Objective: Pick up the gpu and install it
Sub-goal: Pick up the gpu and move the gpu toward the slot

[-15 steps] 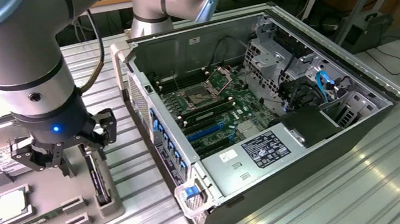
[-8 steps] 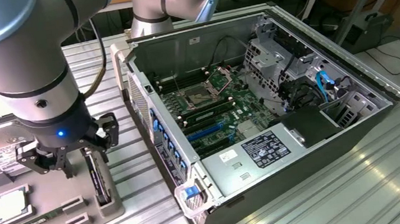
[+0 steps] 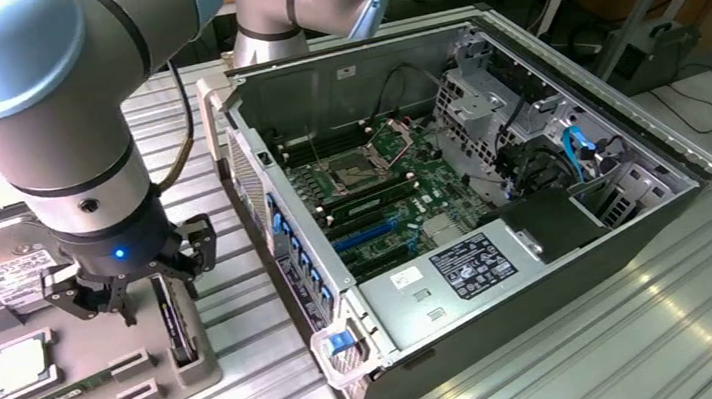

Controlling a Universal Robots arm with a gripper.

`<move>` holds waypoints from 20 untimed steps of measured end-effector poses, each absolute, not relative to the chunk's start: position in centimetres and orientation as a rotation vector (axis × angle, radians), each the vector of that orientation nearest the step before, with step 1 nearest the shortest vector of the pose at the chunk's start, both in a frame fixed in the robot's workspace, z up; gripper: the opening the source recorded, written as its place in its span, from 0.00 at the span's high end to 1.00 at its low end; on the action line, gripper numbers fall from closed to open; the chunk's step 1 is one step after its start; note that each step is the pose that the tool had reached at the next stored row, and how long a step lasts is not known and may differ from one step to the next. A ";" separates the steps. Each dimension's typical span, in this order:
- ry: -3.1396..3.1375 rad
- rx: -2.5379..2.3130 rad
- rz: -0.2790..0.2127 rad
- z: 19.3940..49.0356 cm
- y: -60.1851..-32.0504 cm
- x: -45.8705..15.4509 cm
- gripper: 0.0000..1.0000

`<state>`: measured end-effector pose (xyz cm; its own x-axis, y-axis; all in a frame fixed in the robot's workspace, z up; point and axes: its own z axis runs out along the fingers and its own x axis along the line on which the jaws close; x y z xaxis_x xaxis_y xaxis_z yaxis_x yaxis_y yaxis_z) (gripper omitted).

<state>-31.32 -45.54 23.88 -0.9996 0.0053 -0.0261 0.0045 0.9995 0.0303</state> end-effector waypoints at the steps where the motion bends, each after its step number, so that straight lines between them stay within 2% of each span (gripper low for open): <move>1: 3.118 0.008 0.047 23.6 -45.5 -31.3 0.34; 9: 3.128 0.008 0.042 21.9 -45.0 -31.1 0.35; 10: 3.128 0.008 0.042 21.9 -45.0 -31.0 0.42; 11: 3.127 0.008 0.042 21.9 -45.0 -31.0 0.42; 12: 3.127 0.008 0.042 21.9 -45.0 -30.9 0.49; 19: 3.128 0.008 0.042 21.8 -45.0 -30.9 0.50; 20: 3.128 0.008 0.042 21.8 -45.0 -30.9 0.58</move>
<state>-30.87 -45.01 21.82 -0.9999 0.0053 -0.0136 0.0049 0.9996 0.0267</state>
